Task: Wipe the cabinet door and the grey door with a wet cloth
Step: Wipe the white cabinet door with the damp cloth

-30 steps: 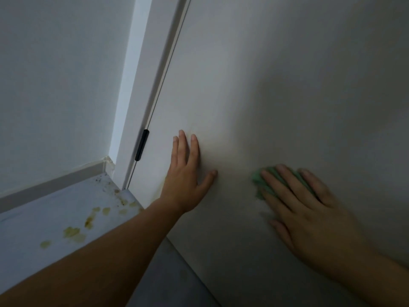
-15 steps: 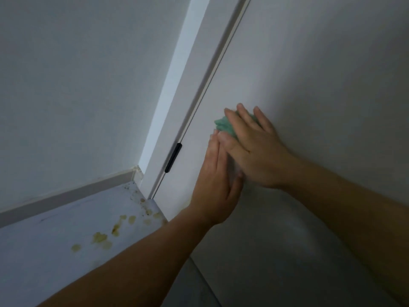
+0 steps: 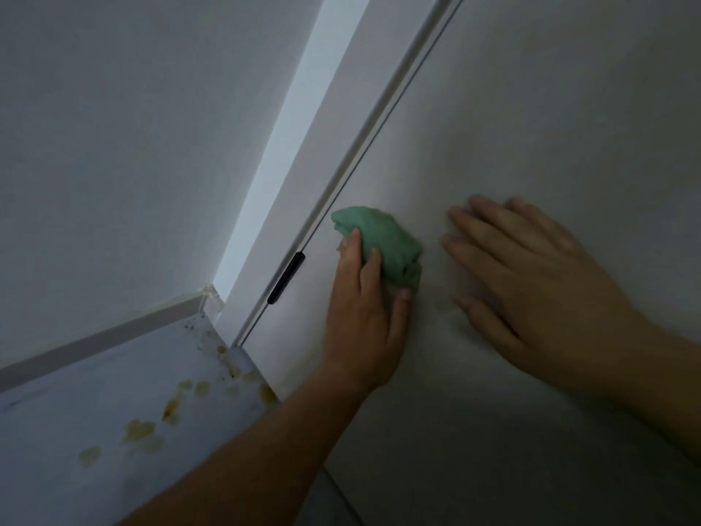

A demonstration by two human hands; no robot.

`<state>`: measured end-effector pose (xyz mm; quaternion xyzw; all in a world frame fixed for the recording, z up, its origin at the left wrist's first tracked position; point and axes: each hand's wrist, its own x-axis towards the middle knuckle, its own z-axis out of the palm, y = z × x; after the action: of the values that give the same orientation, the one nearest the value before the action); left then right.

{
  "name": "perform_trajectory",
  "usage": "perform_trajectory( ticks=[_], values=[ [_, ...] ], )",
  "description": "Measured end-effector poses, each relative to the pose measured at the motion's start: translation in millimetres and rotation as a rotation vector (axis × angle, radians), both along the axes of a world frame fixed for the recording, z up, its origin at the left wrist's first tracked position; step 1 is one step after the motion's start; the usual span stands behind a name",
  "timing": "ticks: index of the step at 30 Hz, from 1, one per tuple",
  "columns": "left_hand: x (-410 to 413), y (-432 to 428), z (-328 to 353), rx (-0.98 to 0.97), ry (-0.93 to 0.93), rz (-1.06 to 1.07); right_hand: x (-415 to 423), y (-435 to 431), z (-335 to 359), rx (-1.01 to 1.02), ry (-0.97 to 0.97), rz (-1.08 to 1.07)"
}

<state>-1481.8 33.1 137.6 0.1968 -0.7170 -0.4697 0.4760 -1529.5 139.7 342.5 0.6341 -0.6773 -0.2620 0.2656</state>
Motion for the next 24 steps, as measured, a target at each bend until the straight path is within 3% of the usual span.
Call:
perform_trajectory(
  ticks=[9, 16, 20, 24],
  values=[
    [-8.8, 7.5, 1.9, 0.247, 0.016, 0.015, 6.6, 10.3, -23.7, 0.033, 0.164, -0.041],
    [-31.3, -8.0, 4.7, 0.121, 0.107, 0.129, 5.8, 4.5, -43.8, -0.003, 0.261, -0.144],
    [-22.9, 11.0, 9.1, 0.117, 0.049, 0.107, 13.3, 5.1, -40.3, 0.058, 0.315, -0.197],
    [-9.1, 49.2, 2.0, 0.161, -0.048, 0.041, 23.2, 7.0, -39.4, 0.085, 0.223, -0.256]
  ],
)
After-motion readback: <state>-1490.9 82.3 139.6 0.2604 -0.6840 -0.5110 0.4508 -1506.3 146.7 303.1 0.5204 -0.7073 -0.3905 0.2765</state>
